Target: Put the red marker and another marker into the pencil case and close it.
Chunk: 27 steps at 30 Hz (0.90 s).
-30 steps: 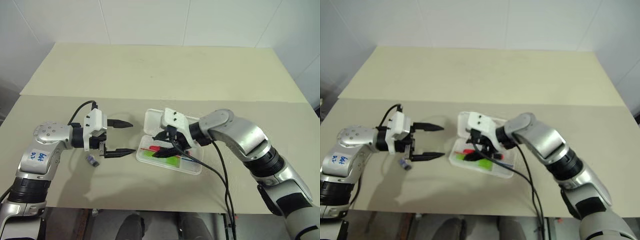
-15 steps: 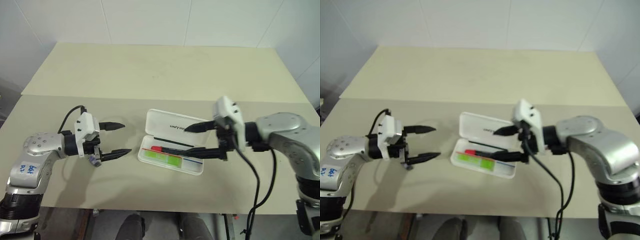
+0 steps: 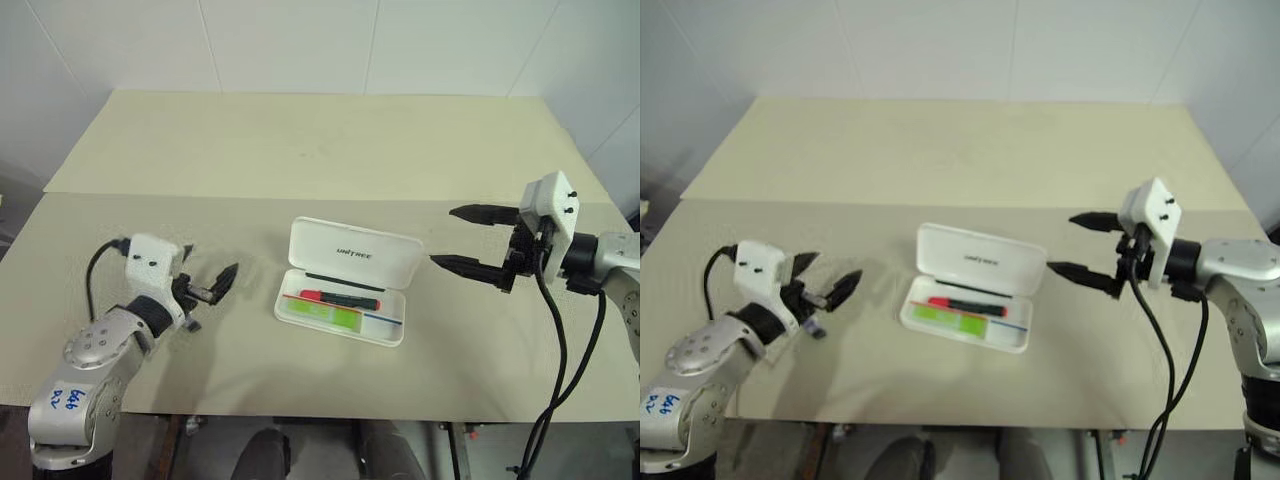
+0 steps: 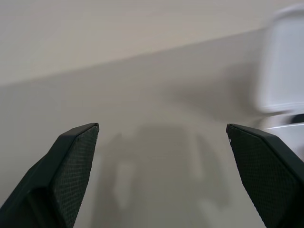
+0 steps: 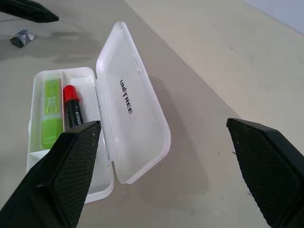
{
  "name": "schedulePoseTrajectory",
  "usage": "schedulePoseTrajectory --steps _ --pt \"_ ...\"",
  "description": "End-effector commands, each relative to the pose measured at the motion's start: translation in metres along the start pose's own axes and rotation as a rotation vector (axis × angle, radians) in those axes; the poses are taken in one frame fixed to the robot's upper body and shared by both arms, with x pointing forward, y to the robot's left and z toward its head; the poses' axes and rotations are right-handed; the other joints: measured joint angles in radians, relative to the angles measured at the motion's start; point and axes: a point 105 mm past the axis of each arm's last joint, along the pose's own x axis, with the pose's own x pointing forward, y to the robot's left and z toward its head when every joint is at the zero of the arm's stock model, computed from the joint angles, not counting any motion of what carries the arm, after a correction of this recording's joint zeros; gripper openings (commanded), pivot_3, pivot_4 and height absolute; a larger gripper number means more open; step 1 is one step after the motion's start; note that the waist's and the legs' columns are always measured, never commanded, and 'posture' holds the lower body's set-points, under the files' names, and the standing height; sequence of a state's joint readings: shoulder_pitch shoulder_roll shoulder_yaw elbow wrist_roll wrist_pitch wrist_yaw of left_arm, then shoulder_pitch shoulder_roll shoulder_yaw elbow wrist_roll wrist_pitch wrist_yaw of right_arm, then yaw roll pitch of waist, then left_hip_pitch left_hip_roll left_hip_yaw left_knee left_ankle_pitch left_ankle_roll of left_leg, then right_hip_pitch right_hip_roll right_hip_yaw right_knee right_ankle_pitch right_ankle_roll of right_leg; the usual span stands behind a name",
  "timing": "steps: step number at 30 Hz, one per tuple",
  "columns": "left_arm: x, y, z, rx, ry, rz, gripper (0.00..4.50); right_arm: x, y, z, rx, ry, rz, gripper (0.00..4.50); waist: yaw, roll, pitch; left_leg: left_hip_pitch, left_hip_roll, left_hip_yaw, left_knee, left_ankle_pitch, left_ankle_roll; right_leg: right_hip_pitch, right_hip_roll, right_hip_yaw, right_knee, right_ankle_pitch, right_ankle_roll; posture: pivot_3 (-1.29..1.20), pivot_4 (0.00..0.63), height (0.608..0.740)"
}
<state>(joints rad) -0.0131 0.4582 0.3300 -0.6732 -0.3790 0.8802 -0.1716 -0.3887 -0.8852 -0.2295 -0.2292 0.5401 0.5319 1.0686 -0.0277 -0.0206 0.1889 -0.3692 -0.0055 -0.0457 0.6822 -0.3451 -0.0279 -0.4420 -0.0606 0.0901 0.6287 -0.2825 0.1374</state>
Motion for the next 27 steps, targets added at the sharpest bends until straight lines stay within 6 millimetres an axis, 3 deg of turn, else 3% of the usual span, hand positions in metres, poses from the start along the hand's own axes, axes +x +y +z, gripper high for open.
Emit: schedulePoseTrajectory --steps 1,4,6,12,15,27 --pt "-0.018 0.007 0.002 0.059 0.03 0.16 4.5 -0.003 -0.005 0.012 -0.101 -0.071 -0.008 4.47 0.001 0.0 0.0 0.0 0.0 0.0 0.0 0.0 0.0 0.0 0.0 0.0 0.0 0.001 0.0 0.0 0.15 0.74" --pt "-0.033 -0.009 -0.015 -0.007 0.124 0.219 4.5 -0.004 -0.008 0.003 -0.065 -0.049 0.029 4.47 0.001 -0.001 0.0 0.001 0.0 0.0 0.0 0.001 0.0 0.002 0.0 0.0 -0.002 0.002 0.0 0.0 0.15 0.74" --pt "-0.041 -0.017 -0.022 -0.058 0.154 0.254 4.5 -0.002 -0.011 0.007 -0.039 -0.092 0.048 4.47 0.002 -0.001 0.0 0.001 0.0 0.0 0.0 0.001 0.001 0.004 -0.001 0.0 -0.003 0.003 0.001 0.0 0.15 0.74" --pt "-0.047 -0.028 -0.04 -0.127 0.226 0.292 4.5 0.007 -0.009 0.015 0.002 -0.13 0.13 4.47 0.001 -0.001 0.0 0.003 -0.001 -0.001 0.0 0.004 -0.003 0.007 0.002 -0.003 -0.004 0.006 -0.003 0.0 0.15 0.74" --pt "-0.05 -0.024 -0.043 -0.125 0.243 0.333 4.5 0.01 -0.011 0.017 0.01 -0.134 0.135 4.47 0.0 -0.002 0.001 0.013 0.0 -0.001 -0.001 0.004 -0.003 0.018 0.003 -0.004 -0.006 0.006 -0.004 0.0 0.15 0.74" --pt "-0.051 -0.012 -0.045 -0.162 0.271 0.403 4.5 0.015 -0.011 0.016 0.009 -0.166 0.111 4.47 0.001 -0.002 0.001 0.017 -0.001 0.0 -0.001 0.005 -0.002 0.026 0.003 -0.006 -0.011 0.008 -0.004 0.0 0.15 0.74"
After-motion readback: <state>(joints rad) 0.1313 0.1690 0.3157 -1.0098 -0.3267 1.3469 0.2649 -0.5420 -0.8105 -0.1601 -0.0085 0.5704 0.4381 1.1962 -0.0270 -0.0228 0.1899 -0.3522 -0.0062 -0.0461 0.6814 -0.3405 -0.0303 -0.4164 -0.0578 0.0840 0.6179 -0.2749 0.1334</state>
